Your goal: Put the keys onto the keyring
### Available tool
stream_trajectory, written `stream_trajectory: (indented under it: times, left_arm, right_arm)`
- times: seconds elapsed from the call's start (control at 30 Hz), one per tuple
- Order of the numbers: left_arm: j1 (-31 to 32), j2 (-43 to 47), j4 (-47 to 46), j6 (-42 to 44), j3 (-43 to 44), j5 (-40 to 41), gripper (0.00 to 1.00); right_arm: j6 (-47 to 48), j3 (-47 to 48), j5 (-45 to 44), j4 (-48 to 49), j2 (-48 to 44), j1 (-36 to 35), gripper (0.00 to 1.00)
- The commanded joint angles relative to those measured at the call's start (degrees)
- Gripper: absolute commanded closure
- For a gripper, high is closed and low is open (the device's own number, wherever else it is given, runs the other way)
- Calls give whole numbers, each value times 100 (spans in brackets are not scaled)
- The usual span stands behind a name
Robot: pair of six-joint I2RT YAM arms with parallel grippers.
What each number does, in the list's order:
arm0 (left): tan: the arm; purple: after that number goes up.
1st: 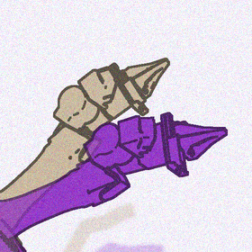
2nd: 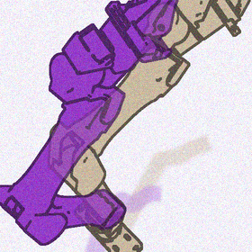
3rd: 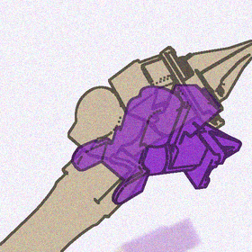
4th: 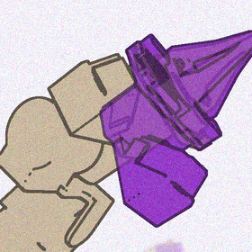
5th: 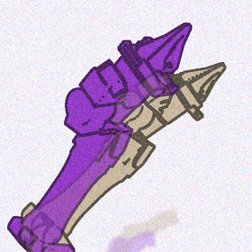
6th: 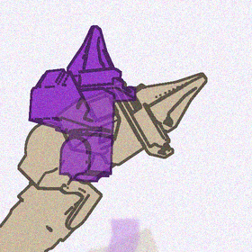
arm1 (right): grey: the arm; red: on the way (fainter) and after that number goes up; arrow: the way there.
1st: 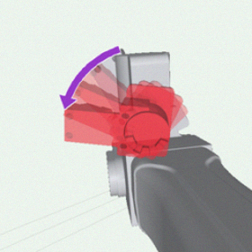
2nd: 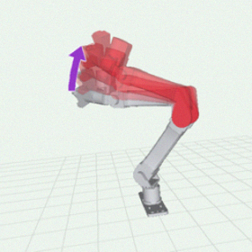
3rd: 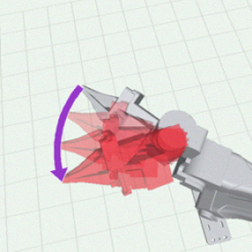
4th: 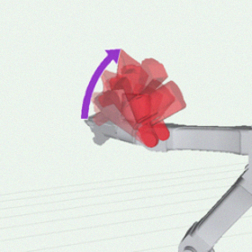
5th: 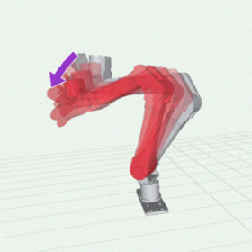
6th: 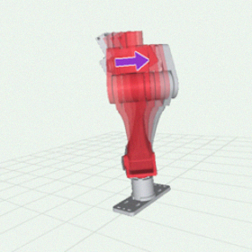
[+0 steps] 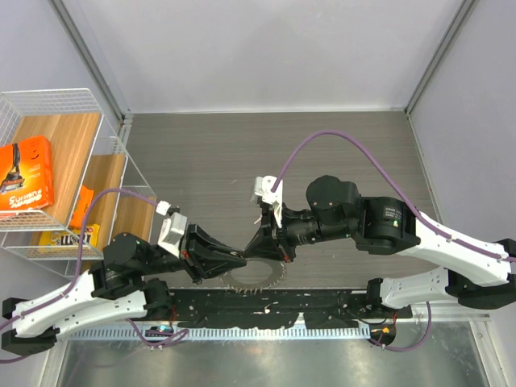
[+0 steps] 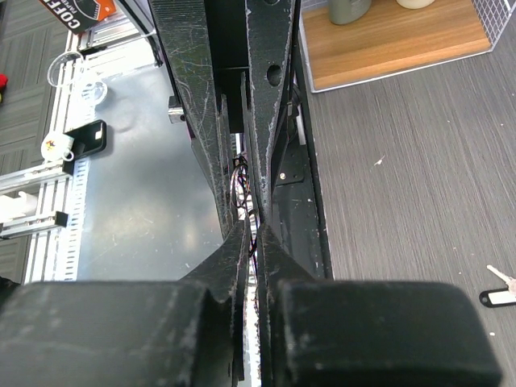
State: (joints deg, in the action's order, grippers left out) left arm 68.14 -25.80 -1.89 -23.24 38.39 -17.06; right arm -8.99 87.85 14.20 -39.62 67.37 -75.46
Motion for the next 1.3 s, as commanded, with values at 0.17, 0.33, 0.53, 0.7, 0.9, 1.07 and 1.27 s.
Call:
stream_trajectory:
  times: [0.17,0.33,0.53,0.7,0.9,1.07,1.27]
  left_arm:
    - [-11,31,-101,-57,37,265,90]
    - [-11,-4,-13,-49,89,186,100]
    - [-11,-91,-31,-40,142,89,100]
    - [-11,-188,110,-66,230,80,100]
    - [-11,-101,119,-75,248,124,100]
    - [-11,-92,101,-101,274,45,100]
    - [-2,-57,57,-145,274,-26,100]
  right_arm:
    - [161,162,31,217,-163,-65,94]
    - [214,276,-57,86,-207,-65,95]
    - [337,495,-48,-125,-163,-65,60]
    - [451,829,-5,-318,12,-74,52]
    - [513,927,66,-415,232,-92,52]
    - [513,856,40,-380,346,-100,52]
    - [504,883,31,-380,478,-109,53]
